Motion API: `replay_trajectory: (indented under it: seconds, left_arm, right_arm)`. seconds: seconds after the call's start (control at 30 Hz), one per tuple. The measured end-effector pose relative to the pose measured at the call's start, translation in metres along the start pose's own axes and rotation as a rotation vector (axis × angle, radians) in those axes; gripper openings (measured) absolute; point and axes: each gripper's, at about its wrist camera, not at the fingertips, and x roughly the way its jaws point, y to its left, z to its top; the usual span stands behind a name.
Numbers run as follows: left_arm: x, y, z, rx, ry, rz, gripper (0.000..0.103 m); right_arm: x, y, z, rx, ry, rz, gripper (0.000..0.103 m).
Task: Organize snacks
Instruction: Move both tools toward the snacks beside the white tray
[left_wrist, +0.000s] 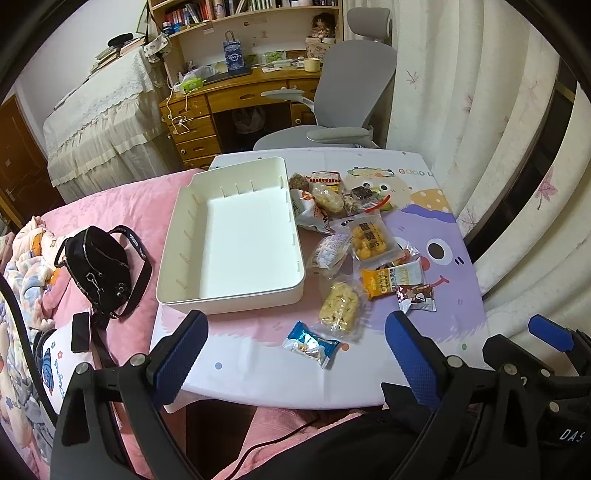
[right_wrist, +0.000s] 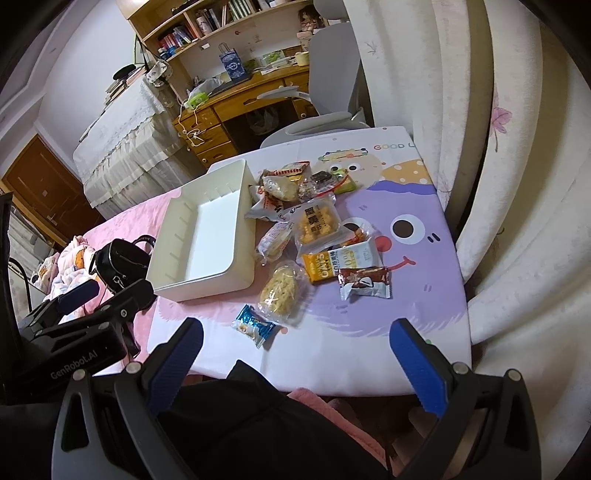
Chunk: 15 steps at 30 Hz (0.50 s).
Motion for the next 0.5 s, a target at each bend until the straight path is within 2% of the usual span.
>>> replay_trajectory:
  seconds: [0.5]
  left_arm:
    - [0.015,-0.008,0.009,0.038,0.037,-0.011,0.094]
  right_arm:
    - [0.004,-0.012,0.008,0.036,-0.002,-0.02,0.101]
